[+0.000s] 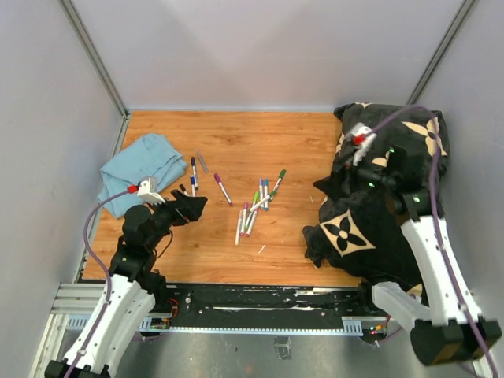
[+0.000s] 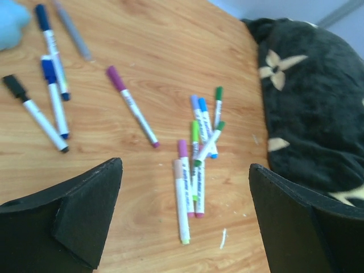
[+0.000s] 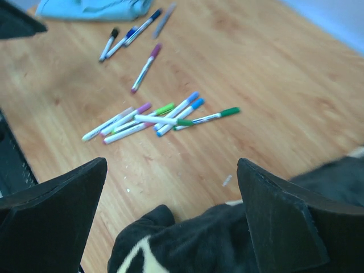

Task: Open the pen caps
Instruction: Pick up the pen from the center of the board.

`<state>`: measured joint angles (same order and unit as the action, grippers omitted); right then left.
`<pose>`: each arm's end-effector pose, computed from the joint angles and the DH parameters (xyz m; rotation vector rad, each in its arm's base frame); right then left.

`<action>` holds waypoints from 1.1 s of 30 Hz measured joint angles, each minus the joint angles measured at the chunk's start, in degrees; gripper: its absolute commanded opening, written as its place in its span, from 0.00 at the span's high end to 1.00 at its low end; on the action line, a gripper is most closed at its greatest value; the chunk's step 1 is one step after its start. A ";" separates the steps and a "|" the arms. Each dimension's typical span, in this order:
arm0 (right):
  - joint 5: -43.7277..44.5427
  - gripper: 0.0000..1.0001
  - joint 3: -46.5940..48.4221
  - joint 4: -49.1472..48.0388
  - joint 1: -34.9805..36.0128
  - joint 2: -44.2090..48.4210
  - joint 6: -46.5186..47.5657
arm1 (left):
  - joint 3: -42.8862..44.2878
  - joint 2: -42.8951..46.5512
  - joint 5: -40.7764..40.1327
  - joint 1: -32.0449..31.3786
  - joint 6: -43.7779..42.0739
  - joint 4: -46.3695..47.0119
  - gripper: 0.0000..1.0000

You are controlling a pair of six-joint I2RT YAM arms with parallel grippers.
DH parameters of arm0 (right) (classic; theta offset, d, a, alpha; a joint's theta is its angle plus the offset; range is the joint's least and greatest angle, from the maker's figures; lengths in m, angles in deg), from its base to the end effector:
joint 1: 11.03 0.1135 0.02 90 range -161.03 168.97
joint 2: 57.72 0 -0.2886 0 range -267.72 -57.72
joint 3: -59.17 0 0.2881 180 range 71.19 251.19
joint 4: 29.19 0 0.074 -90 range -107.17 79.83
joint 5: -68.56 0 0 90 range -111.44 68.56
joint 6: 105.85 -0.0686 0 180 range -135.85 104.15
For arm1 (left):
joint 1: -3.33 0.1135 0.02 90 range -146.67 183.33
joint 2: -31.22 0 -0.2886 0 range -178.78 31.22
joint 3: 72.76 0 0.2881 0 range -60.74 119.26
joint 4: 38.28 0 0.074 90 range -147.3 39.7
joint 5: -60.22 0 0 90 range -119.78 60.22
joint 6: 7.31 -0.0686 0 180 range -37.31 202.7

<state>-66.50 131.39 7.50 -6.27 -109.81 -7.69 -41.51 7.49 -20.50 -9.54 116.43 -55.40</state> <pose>0.2257 0.0675 0.4054 -0.7326 1.6725 0.6847 0.1741 -0.0511 0.2437 -0.2034 1.7822 -0.7317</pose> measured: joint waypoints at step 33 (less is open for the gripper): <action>12.35 0.02 -3.76 1.73 18.40 -13.68 17.49 | 7.54 -37.48 -30.32 0.39 6.88 0.11 0.33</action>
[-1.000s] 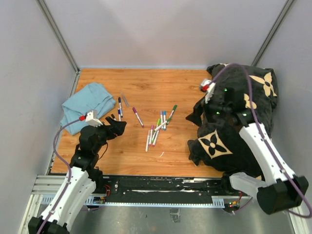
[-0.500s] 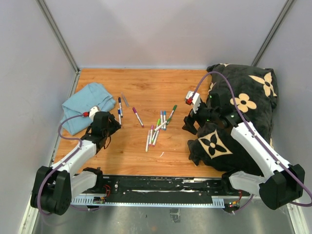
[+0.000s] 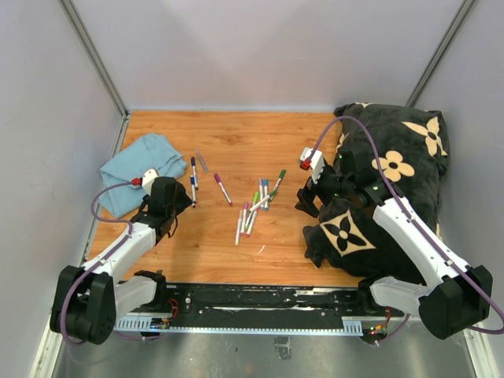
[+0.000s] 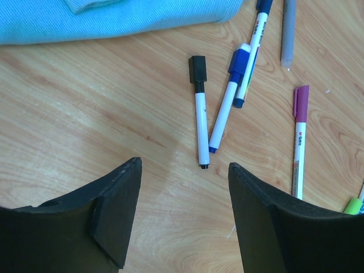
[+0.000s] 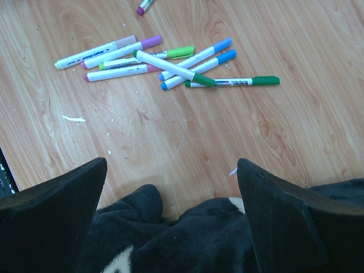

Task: Open the pen caps
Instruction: Pick up the pen from the center of the board.

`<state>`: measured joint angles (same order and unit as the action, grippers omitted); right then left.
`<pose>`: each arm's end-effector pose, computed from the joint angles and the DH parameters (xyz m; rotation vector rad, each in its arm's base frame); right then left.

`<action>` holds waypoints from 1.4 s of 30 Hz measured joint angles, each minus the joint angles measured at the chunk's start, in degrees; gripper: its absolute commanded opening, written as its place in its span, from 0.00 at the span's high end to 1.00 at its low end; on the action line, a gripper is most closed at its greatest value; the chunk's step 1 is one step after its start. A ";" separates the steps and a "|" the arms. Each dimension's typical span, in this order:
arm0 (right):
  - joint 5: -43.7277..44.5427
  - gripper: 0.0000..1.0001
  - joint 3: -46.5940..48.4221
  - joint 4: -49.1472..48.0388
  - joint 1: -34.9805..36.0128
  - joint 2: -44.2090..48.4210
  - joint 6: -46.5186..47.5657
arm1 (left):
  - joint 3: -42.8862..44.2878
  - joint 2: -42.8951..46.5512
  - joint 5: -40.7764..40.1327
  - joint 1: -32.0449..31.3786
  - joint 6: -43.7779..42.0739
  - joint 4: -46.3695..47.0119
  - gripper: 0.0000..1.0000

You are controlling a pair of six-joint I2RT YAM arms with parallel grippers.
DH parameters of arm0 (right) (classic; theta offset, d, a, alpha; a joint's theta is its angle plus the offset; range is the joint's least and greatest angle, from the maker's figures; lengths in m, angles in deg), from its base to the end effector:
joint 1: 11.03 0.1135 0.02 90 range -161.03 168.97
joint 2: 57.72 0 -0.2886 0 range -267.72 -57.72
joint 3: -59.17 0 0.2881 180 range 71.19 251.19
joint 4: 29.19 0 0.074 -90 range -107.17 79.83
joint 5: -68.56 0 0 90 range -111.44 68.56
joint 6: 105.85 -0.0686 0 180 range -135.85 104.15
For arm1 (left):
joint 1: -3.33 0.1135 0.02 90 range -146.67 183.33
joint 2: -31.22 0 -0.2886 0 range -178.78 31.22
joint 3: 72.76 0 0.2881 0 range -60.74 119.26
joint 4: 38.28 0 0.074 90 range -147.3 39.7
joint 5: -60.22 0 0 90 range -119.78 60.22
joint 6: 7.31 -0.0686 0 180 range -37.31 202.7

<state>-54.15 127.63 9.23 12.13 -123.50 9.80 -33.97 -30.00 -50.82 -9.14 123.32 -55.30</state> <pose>0.2578 0.1506 0.3132 -1.1653 1.7974 0.5979 0.2533 -0.0308 0.1688 -0.7220 2.0860 -0.0988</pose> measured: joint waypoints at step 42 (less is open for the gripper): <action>0.00 0.02 -0.17 0.00 0.00 0.00 0.00 | 15.82 -23.47 -6.73 -0.63 -1.88 -6.25 0.49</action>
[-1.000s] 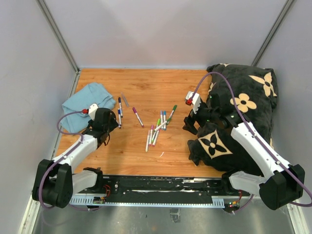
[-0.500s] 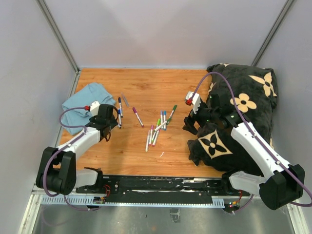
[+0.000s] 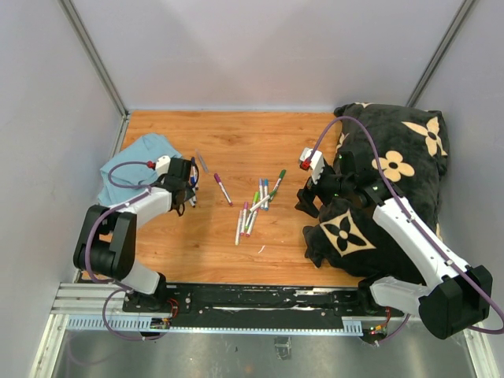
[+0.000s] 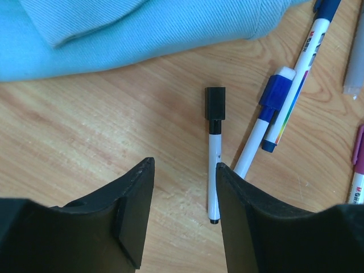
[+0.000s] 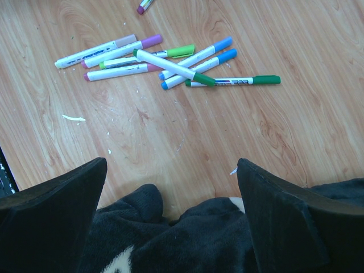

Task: Open the pen caps
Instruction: Pick up the pen from the center of the board.

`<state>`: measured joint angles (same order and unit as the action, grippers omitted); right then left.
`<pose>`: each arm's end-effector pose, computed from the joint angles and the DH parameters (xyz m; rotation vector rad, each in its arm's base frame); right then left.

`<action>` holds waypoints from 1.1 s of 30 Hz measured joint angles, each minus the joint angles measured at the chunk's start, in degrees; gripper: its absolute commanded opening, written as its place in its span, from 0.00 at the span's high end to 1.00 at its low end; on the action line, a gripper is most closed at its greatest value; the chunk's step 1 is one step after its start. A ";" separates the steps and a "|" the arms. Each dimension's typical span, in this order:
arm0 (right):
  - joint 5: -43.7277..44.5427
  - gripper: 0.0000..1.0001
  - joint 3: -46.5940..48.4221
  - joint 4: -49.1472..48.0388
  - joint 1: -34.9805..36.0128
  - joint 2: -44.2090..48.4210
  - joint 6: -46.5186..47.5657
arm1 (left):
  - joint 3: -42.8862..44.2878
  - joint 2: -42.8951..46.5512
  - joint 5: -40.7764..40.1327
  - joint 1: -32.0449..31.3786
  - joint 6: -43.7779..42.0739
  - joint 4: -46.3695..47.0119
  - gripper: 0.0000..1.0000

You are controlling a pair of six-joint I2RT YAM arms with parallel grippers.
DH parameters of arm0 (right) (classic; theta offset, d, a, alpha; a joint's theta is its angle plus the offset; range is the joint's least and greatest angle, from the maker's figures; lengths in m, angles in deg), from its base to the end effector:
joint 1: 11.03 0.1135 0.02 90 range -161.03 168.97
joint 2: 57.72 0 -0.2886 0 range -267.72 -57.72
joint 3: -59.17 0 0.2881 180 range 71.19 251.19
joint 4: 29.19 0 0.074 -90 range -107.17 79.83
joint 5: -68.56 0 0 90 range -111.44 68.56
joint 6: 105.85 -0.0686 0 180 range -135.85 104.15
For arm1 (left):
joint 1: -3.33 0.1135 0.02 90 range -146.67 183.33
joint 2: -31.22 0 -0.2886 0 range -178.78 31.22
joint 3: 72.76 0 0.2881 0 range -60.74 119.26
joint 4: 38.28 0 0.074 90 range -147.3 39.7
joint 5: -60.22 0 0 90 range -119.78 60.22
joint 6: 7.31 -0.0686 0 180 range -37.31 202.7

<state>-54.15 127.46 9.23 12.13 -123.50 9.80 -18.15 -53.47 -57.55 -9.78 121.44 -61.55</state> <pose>0.2577 0.1505 0.3121 -1.1658 1.8002 0.5988 0.3218 -0.0421 0.1484 -0.7120 2.2581 0.1828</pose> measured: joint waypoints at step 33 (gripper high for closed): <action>-0.39 0.02 -0.66 0.02 0.00 0.00 0.02 | 2.49 -6.36 2.10 -0.59 -2.32 0.44 0.77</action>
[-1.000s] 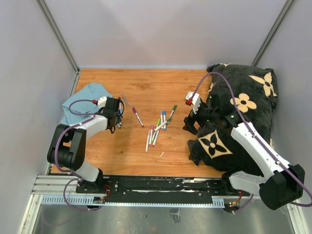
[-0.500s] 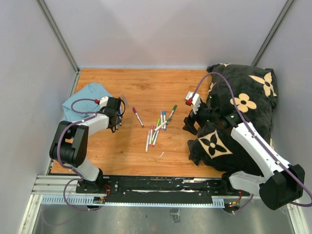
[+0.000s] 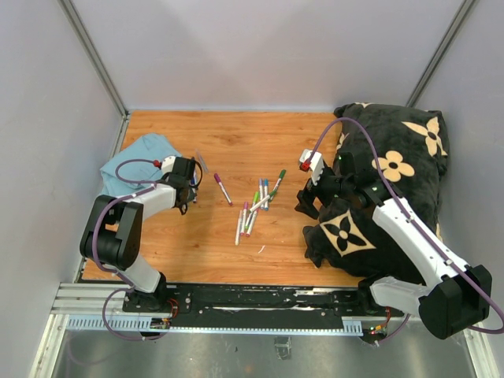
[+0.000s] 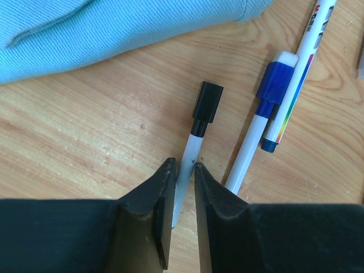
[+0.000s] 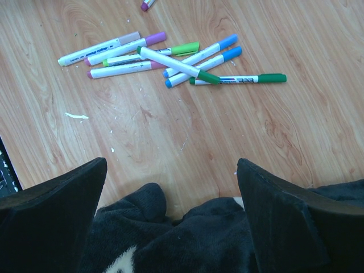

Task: Open the pen caps
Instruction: Pick up the pen from the center of the board.

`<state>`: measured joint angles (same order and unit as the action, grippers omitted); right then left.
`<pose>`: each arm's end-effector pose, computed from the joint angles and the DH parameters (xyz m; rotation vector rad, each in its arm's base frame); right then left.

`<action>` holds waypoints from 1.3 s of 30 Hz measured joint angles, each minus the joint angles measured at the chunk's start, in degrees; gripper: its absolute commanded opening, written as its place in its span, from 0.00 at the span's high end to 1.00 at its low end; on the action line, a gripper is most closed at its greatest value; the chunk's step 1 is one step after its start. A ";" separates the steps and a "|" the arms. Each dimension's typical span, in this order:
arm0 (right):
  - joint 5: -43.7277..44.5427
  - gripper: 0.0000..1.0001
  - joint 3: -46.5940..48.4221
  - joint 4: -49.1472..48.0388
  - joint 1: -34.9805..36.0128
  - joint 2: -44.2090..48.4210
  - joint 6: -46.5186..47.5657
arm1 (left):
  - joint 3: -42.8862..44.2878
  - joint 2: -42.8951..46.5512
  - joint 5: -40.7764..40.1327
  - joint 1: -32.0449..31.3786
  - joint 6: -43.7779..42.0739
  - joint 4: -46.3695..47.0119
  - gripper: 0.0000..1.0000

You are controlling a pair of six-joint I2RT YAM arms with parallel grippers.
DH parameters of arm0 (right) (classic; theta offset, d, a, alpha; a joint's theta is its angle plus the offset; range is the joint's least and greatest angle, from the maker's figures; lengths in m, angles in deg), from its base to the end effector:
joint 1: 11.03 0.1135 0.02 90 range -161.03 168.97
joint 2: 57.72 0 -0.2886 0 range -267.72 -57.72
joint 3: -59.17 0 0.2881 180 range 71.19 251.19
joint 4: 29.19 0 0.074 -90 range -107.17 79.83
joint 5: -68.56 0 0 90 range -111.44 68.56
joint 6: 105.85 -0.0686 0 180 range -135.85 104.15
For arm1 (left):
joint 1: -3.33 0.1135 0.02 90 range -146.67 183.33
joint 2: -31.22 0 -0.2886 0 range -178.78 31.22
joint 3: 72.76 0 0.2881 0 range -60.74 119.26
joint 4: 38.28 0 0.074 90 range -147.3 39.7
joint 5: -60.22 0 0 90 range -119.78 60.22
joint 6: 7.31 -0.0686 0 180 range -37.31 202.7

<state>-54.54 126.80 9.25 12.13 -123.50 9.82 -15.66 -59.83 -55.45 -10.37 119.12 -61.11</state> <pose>0.2566 0.1505 0.3076 -1.1706 1.8083 0.6095 0.3361 -0.0513 0.1275 -0.6404 2.3486 0.1943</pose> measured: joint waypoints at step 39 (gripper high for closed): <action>-23.76 0.02 -16.33 -24.48 -0.04 4.48 -21.35 | -17.68 32.68 10.27 -10.64 4.33 6.43 1.00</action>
<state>-78.30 110.48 -15.23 12.09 -119.02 -11.53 -33.34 -27.15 -45.18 -21.01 123.45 -54.68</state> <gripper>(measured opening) 0.984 0.120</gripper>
